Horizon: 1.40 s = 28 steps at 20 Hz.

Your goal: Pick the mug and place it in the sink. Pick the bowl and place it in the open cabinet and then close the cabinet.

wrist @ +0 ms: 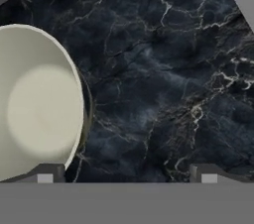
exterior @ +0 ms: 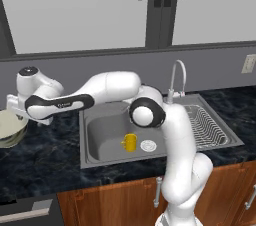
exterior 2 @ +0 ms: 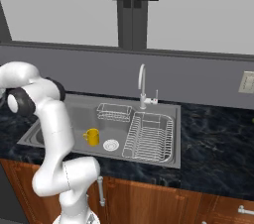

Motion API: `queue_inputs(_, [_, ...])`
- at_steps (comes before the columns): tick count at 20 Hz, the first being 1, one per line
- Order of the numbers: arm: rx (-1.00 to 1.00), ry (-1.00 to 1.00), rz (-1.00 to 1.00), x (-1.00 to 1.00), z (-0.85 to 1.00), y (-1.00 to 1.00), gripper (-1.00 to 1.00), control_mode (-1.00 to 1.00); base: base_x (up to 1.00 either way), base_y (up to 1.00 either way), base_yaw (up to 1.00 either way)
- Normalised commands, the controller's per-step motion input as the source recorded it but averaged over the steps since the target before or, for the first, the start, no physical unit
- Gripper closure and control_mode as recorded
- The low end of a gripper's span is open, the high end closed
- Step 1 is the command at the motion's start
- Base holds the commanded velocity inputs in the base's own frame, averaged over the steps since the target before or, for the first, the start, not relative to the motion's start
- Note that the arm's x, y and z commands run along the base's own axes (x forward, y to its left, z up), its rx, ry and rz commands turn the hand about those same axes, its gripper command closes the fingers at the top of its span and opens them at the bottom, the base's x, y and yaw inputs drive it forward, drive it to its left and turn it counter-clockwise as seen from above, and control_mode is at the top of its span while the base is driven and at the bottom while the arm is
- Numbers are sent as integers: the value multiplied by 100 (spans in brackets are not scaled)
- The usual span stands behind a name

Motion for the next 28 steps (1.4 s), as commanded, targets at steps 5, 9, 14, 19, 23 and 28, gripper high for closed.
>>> queue_inputs(5, [0, 0, 4, 12, -32, 0, -100, -100, 0, 0, 0])
queue_inputs(9, [0, 0, 4, 24, -25, 4, -100, -100, 0, 0, 0])
queue_inputs(14, [0, 0, 2, 43, -24, 30, -100, -100, 0, 0, 0])
queue_inputs(19, [0, 0, 0, 50, -10, 45, -100, -100, 0, 0, 0])
queue_inputs(23, [0, 0, 0, 41, -3, 44, -100, -100, 0, 0, 0])
queue_inputs(28, [0, 1, 0, 17, -20, 39, -100, -100, 0, 0, 0])
